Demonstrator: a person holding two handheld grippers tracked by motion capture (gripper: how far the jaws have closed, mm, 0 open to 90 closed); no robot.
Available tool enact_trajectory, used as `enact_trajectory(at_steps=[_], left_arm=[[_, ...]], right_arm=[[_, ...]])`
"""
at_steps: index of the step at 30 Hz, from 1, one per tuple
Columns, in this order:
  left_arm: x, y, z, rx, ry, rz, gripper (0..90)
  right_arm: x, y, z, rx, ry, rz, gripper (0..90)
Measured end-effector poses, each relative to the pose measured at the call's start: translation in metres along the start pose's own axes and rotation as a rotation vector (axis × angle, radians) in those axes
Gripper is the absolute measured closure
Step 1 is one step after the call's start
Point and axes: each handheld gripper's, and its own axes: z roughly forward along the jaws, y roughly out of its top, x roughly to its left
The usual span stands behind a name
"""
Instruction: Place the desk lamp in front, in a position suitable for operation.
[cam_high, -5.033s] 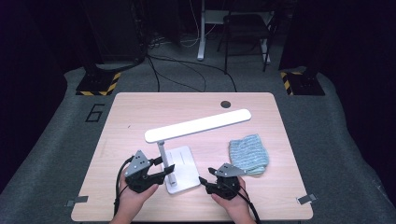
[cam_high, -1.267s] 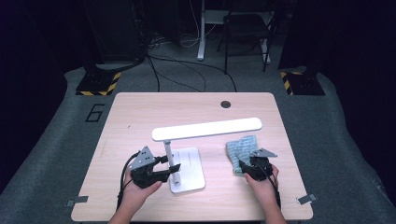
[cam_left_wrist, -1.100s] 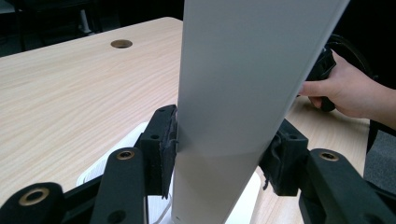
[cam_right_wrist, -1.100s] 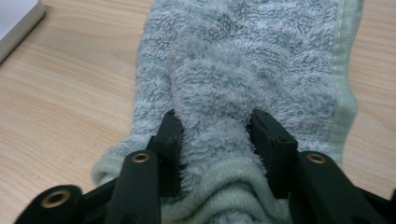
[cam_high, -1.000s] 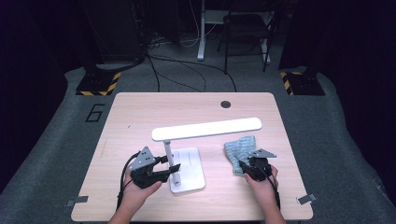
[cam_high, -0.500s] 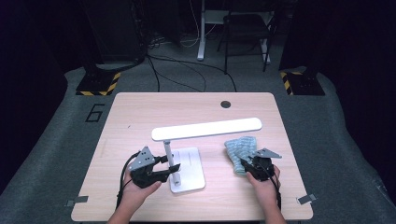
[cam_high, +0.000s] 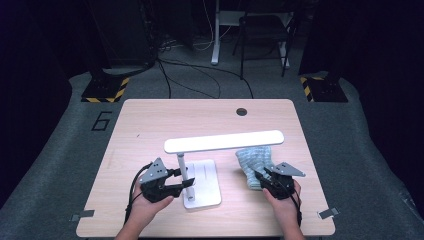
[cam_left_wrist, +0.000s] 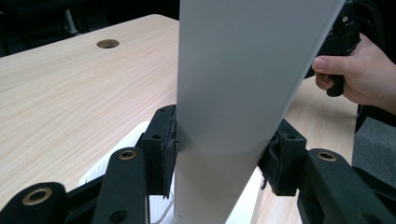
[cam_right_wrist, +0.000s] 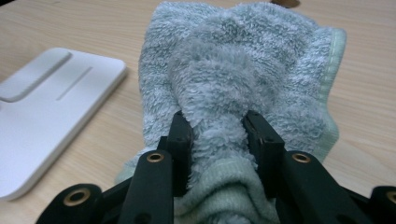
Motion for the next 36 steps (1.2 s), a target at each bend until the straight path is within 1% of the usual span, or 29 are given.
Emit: enact_trajectory(at_steps=[1,2,3,4,5,6,7,9,10,11,12,13,14,15,16,17,18,19,20,21,22,25,28,29,30,31,32,34,36], left_arm=[[0.0,0.0,0.0,0.002,0.0,0.003,52.1],[-0.002,0.0,0.0,-0.002,0.003,0.0,51.9],[-0.003,0.001,-0.001,0.006,0.001,0.006,51.9],[-0.004,0.001,-0.001,0.015,-0.01,0.004,51.7],[-0.006,0.002,-0.002,0.022,-0.014,0.003,51.7],[-0.007,0.002,-0.002,0.022,-0.018,-0.002,51.6],[-0.008,0.002,-0.002,0.029,-0.02,0.005,51.5],[-0.008,0.002,-0.004,0.033,-0.043,0.007,51.2],[-0.007,0.001,-0.005,0.032,-0.051,0.006,51.1],[-0.006,0.001,-0.006,0.034,-0.061,0.006,51.0],[-0.005,0.0,-0.007,0.035,-0.063,0.008,50.9],[-0.005,0.0,-0.007,0.027,-0.067,-0.002,50.7],[-0.004,0.0,-0.008,0.03,-0.075,-0.01,50.2],[-0.004,0.001,-0.009,0.025,-0.078,-0.012,49.4],[-0.004,0.002,-0.01,0.017,-0.086,-0.017,46.1],[-0.005,0.003,-0.011,0.003,-0.09,-0.018,46.1],[-0.005,0.005,-0.012,-0.008,-0.085,-0.018,45.1],[-0.006,0.007,-0.014,-0.018,-0.087,-0.022,44.1],[-0.006,0.01,-0.015,-0.023,-0.09,-0.028,42.9],[-0.007,0.012,-0.016,-0.03,-0.096,-0.036,42.3],[-0.007,0.017,-0.018,-0.029,-0.095,-0.017,41.3],[-0.009,0.021,-0.019,-0.024,-0.106,-0.022,40.5],[-0.007,0.027,-0.021,-0.031,-0.12,-0.016,40.5],[-0.007,0.029,-0.022,-0.038,-0.121,-0.022,40.5],[-0.006,0.032,-0.026,-0.042,-0.129,-0.017,40.6],[-0.006,0.032,-0.026,-0.042,-0.129,-0.017,41.0],[-0.006,0.033,-0.027,-0.049,-0.138,-0.021,41.3],[-0.006,0.037,-0.032,-0.052,-0.141,-0.003,41.4],[-0.008,0.04,-0.034,-0.034,-0.133,0.011,41.2]], right_arm=[[0.003,0.001,0.0,-0.001,0.012,-0.013,66.3],[0.01,0.002,0.0,0.001,0.033,-0.039,66.3],[0.01,0.002,0.0,0.001,0.033,-0.039,66.3],[0.017,0.003,0.001,-0.002,0.055,-0.057,66.3],[0.017,0.003,0.001,-0.002,0.055,-0.057,66.3],[0.02,0.004,0.002,0.001,0.062,-0.061,66.2],[0.023,0.005,0.002,0.002,0.071,-0.064,66.2],[0.03,0.005,0.004,-0.003,0.091,-0.066,66.2],[0.032,0.006,0.004,-0.003,0.097,-0.078,66.1],[0.036,0.006,0.005,-0.008,0.109,-0.08,66.1],[0.038,0.007,0.005,-0.006,0.12,-0.092,66.1],[0.041,0.007,0.006,-0.008,0.127,-0.093,66.0],[0.045,0.007,0.006,-0.01,0.129,-0.094,66.0],[0.049,0.008,0.005,-0.002,0.138,-0.115,66.0],[0.054,0.008,0.006,-0.007,0.149,-0.13,65.9],[0.054,0.008,0.006,-0.007,0.149,-0.13,65.9],[0.057,0.008,0.006,-0.004,0.146,-0.126,65.9],[0.059,0.008,0.007,-0.013,0.153,-0.134,65.9],[0.062,0.008,0.007,-0.003,0.157,-0.131,65.9],[0.063,0.008,0.007,-0.006,0.159,-0.14,65.8],[0.065,0.007,0.008,-0.002,0.169,-0.148,65.8],[0.068,0.007,0.008,0.006,0.176,-0.147,65.7],[0.071,0.006,0.008,0.003,0.174,-0.152,65.7],[0.072,0.006,0.008,0.001,0.176,-0.153,65.7],[0.073,0.005,0.007,0.003,0.181,-0.154,65.6],[0.073,0.005,0.007,0.003,0.181,-0.154,65.6],[0.073,0.005,0.005,-0.001,0.177,-0.157,65.6],[0.074,0.004,0.004,-0.002,0.176,-0.149,65.6],[0.074,0.004,0.002,-0.001,0.183,-0.155,65.5]])
